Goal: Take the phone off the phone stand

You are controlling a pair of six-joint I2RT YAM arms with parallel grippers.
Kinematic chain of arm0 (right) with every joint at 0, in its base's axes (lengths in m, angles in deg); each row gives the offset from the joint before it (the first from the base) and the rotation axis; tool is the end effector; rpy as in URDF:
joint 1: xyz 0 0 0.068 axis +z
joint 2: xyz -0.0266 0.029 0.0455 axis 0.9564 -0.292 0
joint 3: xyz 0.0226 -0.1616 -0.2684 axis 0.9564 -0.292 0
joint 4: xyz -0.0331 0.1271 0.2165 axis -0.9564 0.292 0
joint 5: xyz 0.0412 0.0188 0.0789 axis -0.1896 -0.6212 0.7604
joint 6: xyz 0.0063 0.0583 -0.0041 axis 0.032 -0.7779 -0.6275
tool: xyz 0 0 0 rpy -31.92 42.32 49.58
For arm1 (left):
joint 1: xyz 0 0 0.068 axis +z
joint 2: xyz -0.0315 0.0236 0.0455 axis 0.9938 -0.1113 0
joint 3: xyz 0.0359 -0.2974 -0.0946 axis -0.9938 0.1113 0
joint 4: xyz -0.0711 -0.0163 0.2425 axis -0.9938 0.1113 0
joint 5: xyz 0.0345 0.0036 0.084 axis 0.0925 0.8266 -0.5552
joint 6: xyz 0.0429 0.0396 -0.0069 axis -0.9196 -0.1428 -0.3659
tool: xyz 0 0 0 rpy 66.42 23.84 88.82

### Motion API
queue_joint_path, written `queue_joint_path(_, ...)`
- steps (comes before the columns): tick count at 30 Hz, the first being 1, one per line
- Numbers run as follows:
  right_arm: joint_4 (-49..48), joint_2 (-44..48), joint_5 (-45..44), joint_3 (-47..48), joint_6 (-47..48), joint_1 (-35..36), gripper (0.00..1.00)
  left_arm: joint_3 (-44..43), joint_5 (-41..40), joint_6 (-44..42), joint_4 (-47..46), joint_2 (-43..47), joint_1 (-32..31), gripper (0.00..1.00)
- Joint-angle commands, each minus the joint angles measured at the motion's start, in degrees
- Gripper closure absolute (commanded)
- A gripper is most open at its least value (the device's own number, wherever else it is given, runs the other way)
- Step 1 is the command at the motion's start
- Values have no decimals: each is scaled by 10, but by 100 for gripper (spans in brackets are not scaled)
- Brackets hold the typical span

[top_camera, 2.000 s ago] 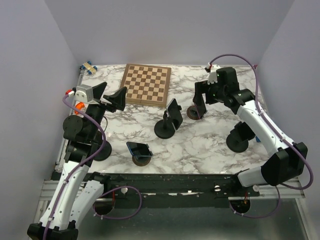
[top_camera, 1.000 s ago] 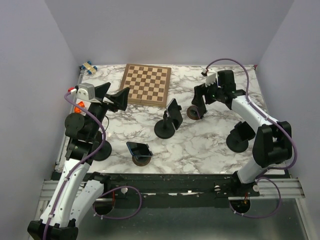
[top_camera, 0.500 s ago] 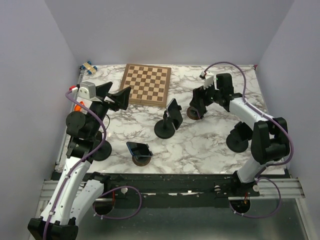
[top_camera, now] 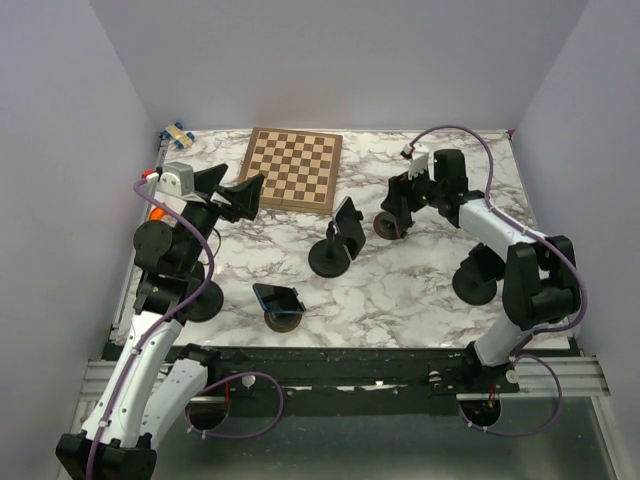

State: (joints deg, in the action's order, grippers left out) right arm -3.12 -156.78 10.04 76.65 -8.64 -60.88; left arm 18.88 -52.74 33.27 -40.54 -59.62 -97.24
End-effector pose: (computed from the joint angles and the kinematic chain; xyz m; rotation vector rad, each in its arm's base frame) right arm 0.3610 0.0960 0.2783 -0.6381 2.0895 0.5099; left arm 0.1280 -0.0394 0.4255 0.0746 1.2831 -0.6635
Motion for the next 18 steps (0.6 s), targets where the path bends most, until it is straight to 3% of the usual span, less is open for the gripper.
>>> queue_joint_path(1,-9,23,-2,-5,-13,-1,23,-6,14,5,-17,-3,-2,2)
queue_joint_path(9,2,49,-8,1,-23,7,42,-5,16,7,-18,-5,-1,1)
queue_joint_path(18,19,84,-80,19,-39,12,66,-6,17,10,-18,-7,-2,1)
